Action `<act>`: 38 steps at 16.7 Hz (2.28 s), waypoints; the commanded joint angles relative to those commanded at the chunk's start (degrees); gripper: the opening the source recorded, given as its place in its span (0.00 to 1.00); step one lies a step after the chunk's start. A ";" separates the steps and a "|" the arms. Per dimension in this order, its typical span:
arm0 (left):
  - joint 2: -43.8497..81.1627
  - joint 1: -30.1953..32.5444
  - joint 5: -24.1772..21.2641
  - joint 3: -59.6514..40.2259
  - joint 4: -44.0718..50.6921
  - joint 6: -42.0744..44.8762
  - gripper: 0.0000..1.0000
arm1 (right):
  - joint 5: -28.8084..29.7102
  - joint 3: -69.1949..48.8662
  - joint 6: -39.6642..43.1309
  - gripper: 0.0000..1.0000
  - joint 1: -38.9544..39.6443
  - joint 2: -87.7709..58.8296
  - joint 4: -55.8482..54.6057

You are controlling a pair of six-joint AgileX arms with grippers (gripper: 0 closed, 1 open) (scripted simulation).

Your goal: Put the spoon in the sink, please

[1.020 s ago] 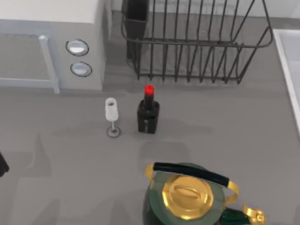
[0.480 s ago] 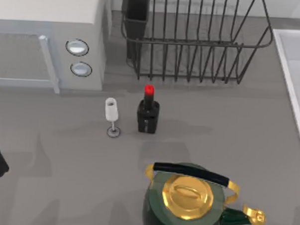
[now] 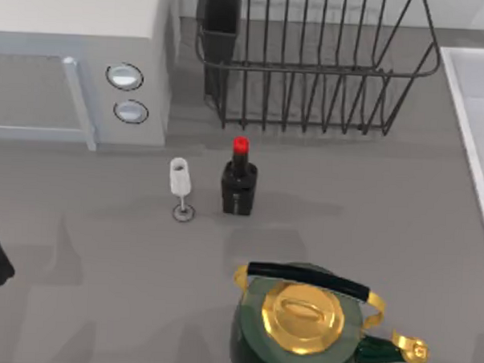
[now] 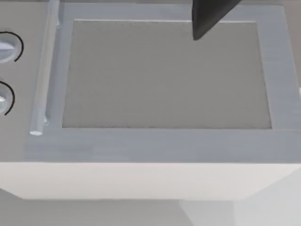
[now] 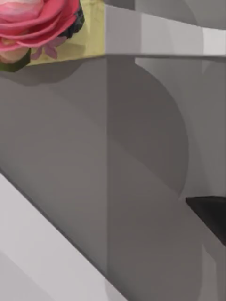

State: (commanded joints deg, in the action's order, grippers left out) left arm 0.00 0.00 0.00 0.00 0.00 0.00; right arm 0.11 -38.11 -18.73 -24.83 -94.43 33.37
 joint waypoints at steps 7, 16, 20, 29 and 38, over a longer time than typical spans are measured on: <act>0.00 0.00 0.00 0.00 0.00 0.00 1.00 | 0.00 0.00 0.00 0.00 0.00 0.00 0.00; 0.00 0.00 0.00 0.00 0.00 0.00 1.00 | 0.63 -5.36 0.16 0.00 0.17 5.45 8.46; 0.00 0.00 0.00 0.00 0.00 0.00 1.00 | 0.63 -12.26 0.34 0.00 0.05 9.56 21.40; 0.00 0.00 0.00 0.00 0.00 0.00 1.00 | 0.60 -17.80 0.29 0.00 0.00 13.69 29.81; 0.00 0.00 0.00 0.00 0.00 0.00 1.00 | 0.82 -44.43 -4.24 0.00 3.57 -7.68 40.02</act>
State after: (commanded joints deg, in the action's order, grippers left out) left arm 0.00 0.00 0.00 0.00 0.00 0.00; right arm 0.93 -82.54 -22.97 -21.26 -102.12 73.40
